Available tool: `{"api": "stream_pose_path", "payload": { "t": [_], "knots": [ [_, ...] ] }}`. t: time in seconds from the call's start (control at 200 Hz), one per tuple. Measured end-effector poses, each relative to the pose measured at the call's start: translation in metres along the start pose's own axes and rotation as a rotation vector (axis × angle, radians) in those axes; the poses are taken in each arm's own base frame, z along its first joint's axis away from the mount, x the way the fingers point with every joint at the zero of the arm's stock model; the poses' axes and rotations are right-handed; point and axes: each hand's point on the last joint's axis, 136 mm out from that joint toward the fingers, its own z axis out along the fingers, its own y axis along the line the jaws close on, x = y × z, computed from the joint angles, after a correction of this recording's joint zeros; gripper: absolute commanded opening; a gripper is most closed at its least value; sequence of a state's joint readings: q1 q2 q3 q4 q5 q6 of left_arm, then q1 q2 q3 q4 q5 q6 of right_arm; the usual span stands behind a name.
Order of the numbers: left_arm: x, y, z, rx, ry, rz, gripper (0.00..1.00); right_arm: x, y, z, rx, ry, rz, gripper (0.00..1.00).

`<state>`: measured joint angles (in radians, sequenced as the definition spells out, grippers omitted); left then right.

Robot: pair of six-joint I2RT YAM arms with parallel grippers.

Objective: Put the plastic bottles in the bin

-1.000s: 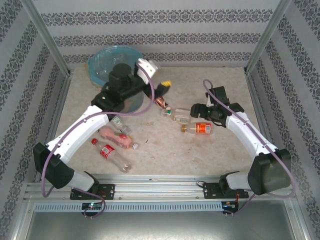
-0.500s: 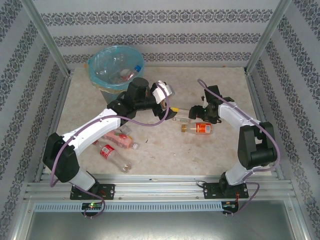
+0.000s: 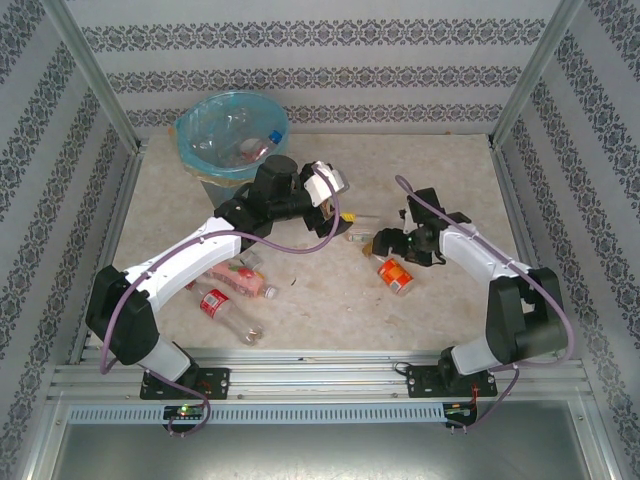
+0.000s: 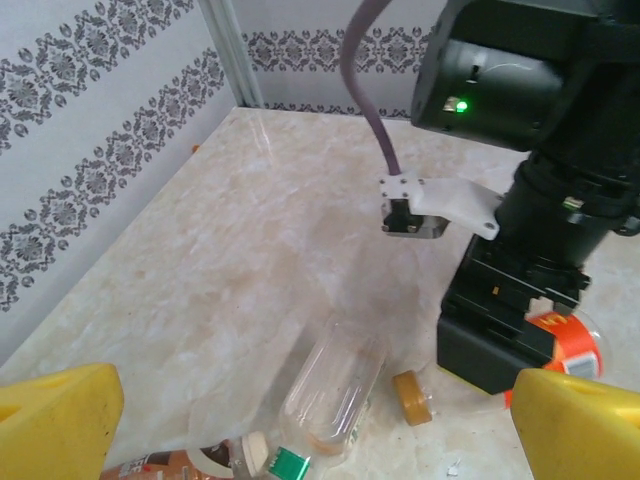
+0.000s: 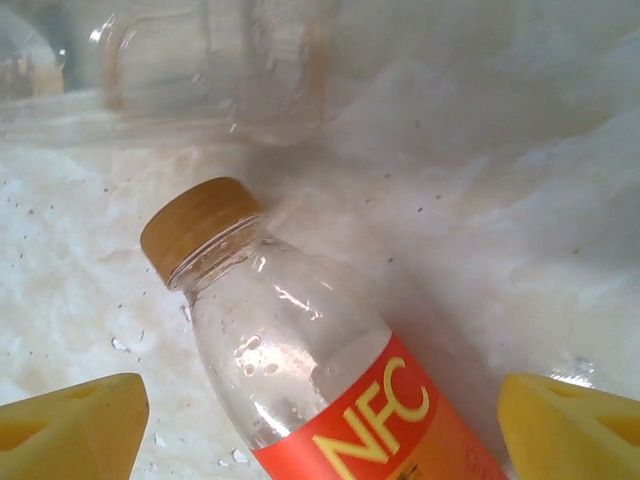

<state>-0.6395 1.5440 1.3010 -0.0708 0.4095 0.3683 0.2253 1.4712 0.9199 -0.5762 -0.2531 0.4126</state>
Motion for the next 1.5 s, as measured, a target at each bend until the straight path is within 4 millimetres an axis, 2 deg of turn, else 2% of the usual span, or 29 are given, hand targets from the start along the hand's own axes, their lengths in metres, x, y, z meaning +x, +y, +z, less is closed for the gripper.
{"api": "stream_pose_path", "payload": {
  "t": [0.29, 0.6, 0.814, 1.129, 1.224, 1.339, 1.504],
  "knots": [
    [-0.008, 0.013, -0.004, -0.066, 0.007, 0.003, 1.00, 0.033, 0.014, 0.007, 0.010, 0.075, -0.048, 0.95],
    [-0.014, 0.024, -0.020, -0.147, 0.011, -0.015, 1.00, 0.047, 0.028, 0.006, 0.030, 0.070, -0.103, 0.96],
    [-0.015, 0.028, -0.028, -0.175, 0.006, -0.020, 1.00, 0.056, 0.022, 0.016, 0.094, 0.087, -0.104, 0.96],
    [-0.003, 0.034, -0.030, -0.202, 0.029, -0.048, 1.00, 0.063, 0.001, 0.038, 0.197, 0.132, -0.039, 0.85],
    [-0.002, 0.035, -0.030, -0.206, 0.033, -0.056, 1.00, 0.061, 0.001, 0.038, 0.202, 0.121, -0.029, 0.78],
    [-0.001, 0.036, -0.031, -0.208, 0.031, -0.087, 1.00, 0.059, 0.002, 0.035, 0.191, 0.099, -0.036, 0.62],
    [-0.010, 0.051, -0.039, -0.215, 0.002, -0.185, 1.00, 0.060, 0.004, 0.019, 0.159, 0.045, -0.038, 0.56]
  ]
}}
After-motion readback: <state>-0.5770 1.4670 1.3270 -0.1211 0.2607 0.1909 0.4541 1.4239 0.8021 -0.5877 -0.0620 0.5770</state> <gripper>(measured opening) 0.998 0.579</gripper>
